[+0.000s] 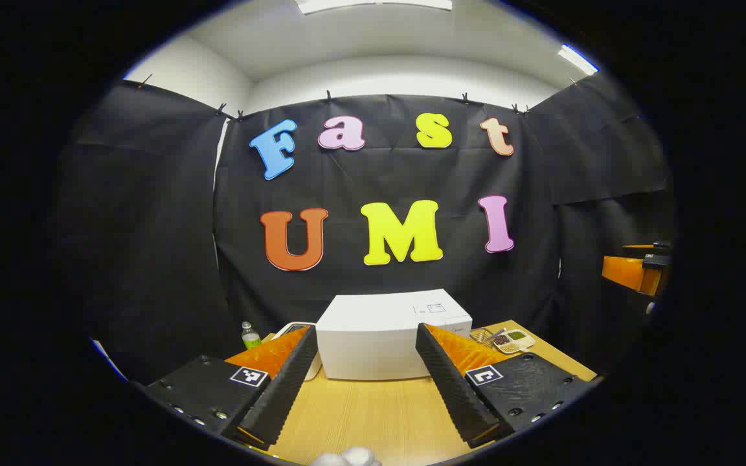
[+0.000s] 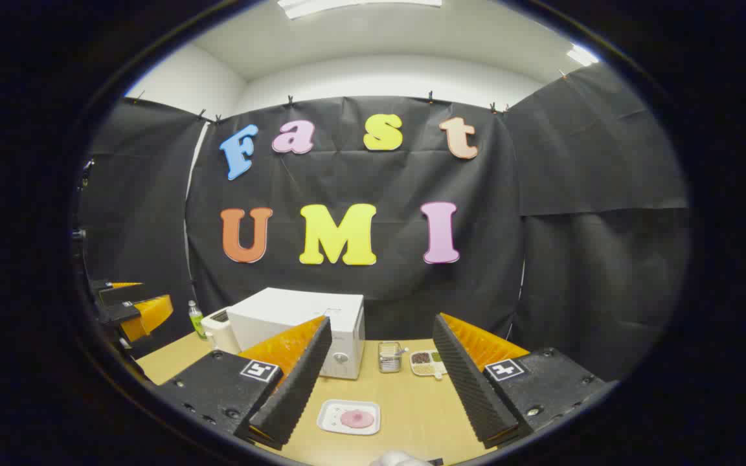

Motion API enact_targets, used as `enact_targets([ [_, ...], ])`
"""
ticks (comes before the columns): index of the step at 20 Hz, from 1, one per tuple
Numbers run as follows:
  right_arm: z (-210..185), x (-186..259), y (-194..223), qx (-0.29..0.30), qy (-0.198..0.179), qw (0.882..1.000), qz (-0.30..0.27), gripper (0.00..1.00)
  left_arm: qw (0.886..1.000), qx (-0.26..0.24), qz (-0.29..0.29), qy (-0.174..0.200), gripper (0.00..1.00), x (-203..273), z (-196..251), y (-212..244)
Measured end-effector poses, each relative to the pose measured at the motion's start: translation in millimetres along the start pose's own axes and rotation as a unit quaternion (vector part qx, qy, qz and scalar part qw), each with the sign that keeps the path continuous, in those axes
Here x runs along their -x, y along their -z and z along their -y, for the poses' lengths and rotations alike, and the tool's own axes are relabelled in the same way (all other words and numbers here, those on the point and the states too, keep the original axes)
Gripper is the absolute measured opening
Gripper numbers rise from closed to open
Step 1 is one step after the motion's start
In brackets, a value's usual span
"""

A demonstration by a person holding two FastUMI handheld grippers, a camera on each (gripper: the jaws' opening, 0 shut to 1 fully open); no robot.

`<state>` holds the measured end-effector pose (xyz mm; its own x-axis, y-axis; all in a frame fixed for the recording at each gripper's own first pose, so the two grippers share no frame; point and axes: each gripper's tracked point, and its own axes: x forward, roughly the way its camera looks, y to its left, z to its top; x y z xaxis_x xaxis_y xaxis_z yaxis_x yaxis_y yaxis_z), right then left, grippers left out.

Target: Open the microwave oven with the left hand, put the food in, and close the microwave oven.

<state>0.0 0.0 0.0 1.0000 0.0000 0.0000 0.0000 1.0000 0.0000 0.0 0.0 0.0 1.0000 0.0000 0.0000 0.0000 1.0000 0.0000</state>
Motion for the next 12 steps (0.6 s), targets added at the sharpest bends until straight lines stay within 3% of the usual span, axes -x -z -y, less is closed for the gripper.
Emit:
enact_targets([
  [1, 0.3, 0.3, 0.0, 0.004, 0.001, 1.0, 0.0, 1.0, 1.0, -0.001, 0.0, -0.001, 0.95, -0.6, -0.3, -0.2],
  [2, 0.8, 0.0, 0.8, 0.006, 0.003, 1.0, 0.0, 0.92, 1.0, -0.001, 0.001, -0.004, 0.95, 0.3, -3.3, -1.3],
  [3, 1.8, -1.2, -0.1, 0.006, 0.004, 1.0, 0.001, 1.0, 1.0, 0.0, 0.002, -0.006, 0.95, 0.5, -5.2, -1.9],
  [4, 1.9, -1.3, 0.2, 0.004, 0.005, 1.0, 0.0, 0.92, 1.0, 0.001, 0.002, -0.006, 0.95, -0.3, -5.1, -1.6],
  [7, 2.9, -3.3, 2.9, -0.006, 0.002, 1.0, -0.002, 0.92, 1.0, -0.003, 0.003, -0.008, 0.95, -2.5, -6.9, -2.9],
  [8, 4.2, -3.0, 3.4, -0.006, 0.003, 1.0, -0.003, 1.0, 1.0, -0.003, 0.003, -0.008, 0.95, -4.3, -6.5, -2.5],
  [12, 8.2, -7.9, 5.3, -0.007, 0.005, 1.0, -0.005, 1.0, 1.0, -0.004, 0.004, -0.004, 0.95, -11.4, -0.7, -2.0],
])
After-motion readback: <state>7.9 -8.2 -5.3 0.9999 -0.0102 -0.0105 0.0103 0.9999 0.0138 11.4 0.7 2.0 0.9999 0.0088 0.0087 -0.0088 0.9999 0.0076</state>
